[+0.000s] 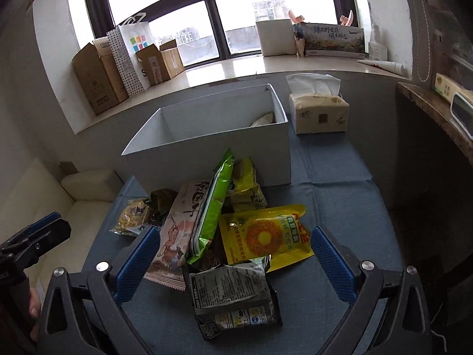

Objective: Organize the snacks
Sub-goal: 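Grasp the long green snack stick with the right gripper and lift it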

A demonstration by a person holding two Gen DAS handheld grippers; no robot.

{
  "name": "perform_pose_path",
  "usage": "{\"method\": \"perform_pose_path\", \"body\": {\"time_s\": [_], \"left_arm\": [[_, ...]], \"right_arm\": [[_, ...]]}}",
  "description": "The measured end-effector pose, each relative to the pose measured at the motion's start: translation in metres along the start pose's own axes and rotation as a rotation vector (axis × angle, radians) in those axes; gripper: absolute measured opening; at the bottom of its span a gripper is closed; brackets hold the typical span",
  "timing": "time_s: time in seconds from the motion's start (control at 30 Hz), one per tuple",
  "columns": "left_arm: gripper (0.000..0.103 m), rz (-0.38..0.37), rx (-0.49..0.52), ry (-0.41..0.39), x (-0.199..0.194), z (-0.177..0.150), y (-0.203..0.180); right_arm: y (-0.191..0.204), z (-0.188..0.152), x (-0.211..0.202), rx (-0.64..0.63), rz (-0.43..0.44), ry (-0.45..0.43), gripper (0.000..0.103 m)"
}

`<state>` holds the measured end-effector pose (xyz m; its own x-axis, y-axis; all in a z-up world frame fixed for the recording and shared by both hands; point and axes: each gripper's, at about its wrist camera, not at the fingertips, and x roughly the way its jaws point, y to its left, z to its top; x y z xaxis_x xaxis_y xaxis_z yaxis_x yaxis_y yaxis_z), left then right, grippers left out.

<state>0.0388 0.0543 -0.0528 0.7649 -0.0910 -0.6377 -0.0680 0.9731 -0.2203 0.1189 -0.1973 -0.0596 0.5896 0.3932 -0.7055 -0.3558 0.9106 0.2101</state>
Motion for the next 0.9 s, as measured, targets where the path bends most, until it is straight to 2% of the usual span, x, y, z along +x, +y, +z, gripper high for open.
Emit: {"method": "perform_pose_path", "body": {"time_s": [0.07,0.17,0.27,0.37,0.47,0.5,0.53,0.6,0.63,0.73,0.83,0.9], "left_arm": [[0.103,0.008,0.011,0.005,0.000,-0.003,-0.003],[0.103,0.003,0.038,-0.002,0.000,-0.004,-0.009],[0.103,-0.007,0.043,0.010,0.002,-0.004,-0.011],[0.103,-0.002,0.045,0.020,0.003,-0.006,-0.012],[0.103,0.002,0.048,0.029,0.007,-0.010,-0.012],[0.103,0.003,0.047,0.037,0.009,-0.011,-0.012],[0.103,0.005,0.043,0.045,0.011,-0.012,-0.011],[0.103,0.008,0.037,0.055,0.014,-0.014,-0.010],[0.103,0.008,0.037,0.058,0.015,-0.015,-0.009],[0.103,0.008,0.031,0.066,0.017,-0.016,-0.008],[0.103,0.012,0.038,0.078,0.020,-0.018,-0.010],[0.103,0.018,0.047,0.079,0.021,-0.020,-0.011]], "right_arm": [[0.012,-0.001,0.010,-0.043,-0.049,0.025,0.103],[0.025,-0.001,0.023,-0.067,-0.064,0.036,0.103],[0.029,0.002,0.044,-0.062,-0.073,0.087,0.103],[0.026,0.005,0.068,-0.034,-0.065,0.138,0.103],[0.023,0.008,0.086,-0.014,-0.004,0.164,0.103],[0.023,0.009,0.091,-0.013,0.007,0.172,0.100],[0.024,0.010,0.095,-0.008,0.013,0.172,0.096],[0.025,0.011,0.106,0.000,0.010,0.201,0.068],[0.025,0.011,0.112,0.003,-0.006,0.220,0.062],[0.026,0.012,0.118,-0.002,-0.028,0.221,0.056],[0.027,0.016,0.114,0.007,-0.005,0.213,0.031],[0.032,0.017,0.105,-0.007,0.017,0.199,0.019]]}}
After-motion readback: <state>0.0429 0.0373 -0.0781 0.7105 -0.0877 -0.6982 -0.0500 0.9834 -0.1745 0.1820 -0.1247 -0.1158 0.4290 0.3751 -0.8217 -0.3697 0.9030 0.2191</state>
